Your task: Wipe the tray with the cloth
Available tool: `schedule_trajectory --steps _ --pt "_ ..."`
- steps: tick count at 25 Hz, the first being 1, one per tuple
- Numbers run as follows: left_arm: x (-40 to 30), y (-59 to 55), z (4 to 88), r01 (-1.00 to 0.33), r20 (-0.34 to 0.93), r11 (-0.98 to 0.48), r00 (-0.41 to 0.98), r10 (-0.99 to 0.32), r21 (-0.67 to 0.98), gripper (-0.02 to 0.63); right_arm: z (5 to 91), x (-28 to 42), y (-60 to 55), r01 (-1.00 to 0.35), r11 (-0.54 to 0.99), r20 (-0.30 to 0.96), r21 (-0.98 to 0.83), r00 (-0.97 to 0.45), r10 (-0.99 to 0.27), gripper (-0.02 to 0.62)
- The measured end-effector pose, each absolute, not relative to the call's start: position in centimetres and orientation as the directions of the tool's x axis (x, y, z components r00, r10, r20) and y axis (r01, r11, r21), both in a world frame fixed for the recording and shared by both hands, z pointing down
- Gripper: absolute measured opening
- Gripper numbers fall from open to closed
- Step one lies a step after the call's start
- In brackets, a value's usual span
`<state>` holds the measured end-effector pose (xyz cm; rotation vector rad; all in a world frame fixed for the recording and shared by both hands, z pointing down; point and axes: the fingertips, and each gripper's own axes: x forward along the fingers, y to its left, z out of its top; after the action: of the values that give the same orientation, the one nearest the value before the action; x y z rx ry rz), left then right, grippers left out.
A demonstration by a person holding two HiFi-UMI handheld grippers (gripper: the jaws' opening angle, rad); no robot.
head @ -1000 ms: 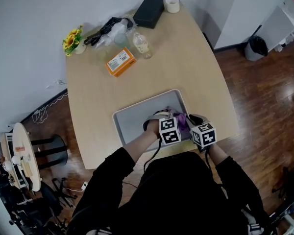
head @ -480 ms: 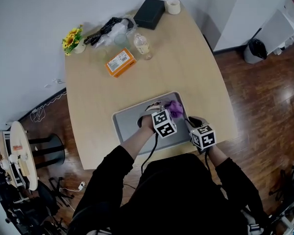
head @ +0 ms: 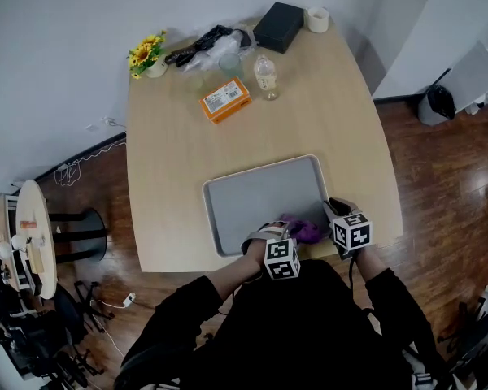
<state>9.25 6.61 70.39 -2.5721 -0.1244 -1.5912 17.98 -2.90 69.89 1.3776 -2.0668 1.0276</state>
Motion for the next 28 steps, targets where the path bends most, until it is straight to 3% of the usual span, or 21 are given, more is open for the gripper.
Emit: schedule_trajectory --steps 5,14,19,28 --pt "9.3 3.4 70.4 0.139 0.887 -0.988 0.462 0.006 -0.065 0.094 69.9 18.1 -3.2 -0.921 0.209 0.709 -0.329 -0.387 -0.59 0.072" --pt "6.1 -12.0 70.4 0.018 0.872 -0.969 0.44 -0.214 -0.247 0.094 70.0 17.7 -3.1 -0.923 0.213 0.71 -0.321 -0.383 -0.59 0.072" --pt "5.6 -13.0 70.4 -0.057 0.866 -0.964 0.428 -0.258 -0.259 0.092 70.3 18.0 -3.0 -0.926 0.207 0.714 -0.316 -0.376 -0.591 0.072" --pt "6.1 3.6 70.3 0.096 0.867 -0.995 0.498 0.031 -0.02 0.091 70.4 18.4 -2.9 -0.933 0.198 0.732 -0.301 -0.359 -0.579 0.072"
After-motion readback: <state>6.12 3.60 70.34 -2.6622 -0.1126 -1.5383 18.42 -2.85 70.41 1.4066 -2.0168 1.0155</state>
